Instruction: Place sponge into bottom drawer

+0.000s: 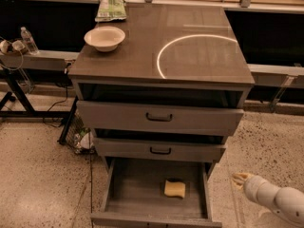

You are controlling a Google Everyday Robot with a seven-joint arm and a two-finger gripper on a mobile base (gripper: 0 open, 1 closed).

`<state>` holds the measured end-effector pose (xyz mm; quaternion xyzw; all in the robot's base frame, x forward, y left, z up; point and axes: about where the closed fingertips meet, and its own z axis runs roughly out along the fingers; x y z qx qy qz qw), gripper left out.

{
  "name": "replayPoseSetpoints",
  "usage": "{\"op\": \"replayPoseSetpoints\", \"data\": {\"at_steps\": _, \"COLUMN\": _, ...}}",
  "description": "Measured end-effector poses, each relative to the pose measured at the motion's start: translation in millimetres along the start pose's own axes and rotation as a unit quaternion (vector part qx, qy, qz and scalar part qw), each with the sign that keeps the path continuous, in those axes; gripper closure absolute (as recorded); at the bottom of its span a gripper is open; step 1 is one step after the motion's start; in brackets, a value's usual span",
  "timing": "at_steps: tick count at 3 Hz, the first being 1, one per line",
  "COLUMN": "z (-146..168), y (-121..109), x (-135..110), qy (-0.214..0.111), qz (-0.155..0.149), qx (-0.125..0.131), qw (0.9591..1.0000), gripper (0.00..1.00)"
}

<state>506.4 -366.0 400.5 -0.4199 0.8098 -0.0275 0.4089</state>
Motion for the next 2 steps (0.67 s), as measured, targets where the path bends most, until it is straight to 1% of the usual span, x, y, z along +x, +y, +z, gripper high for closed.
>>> {"op": "replayPoseSetpoints", "data": {"at_steps": 1, "z": -11.6, "y": -12.0, "x": -8.9, "qy": -0.006, "qz": -0.005, "qx": 0.016, "qw": 0.9998, "gripper": 1.00}}
{"op": "replayPoseSetpoints", "data": {"at_steps": 2, "z": -11.6, "y": -12.0, "x": -8.9, "qy": -0.006, "qz": -0.005, "qx": 0.016, "qw": 0.9998, "gripper": 1.00}}
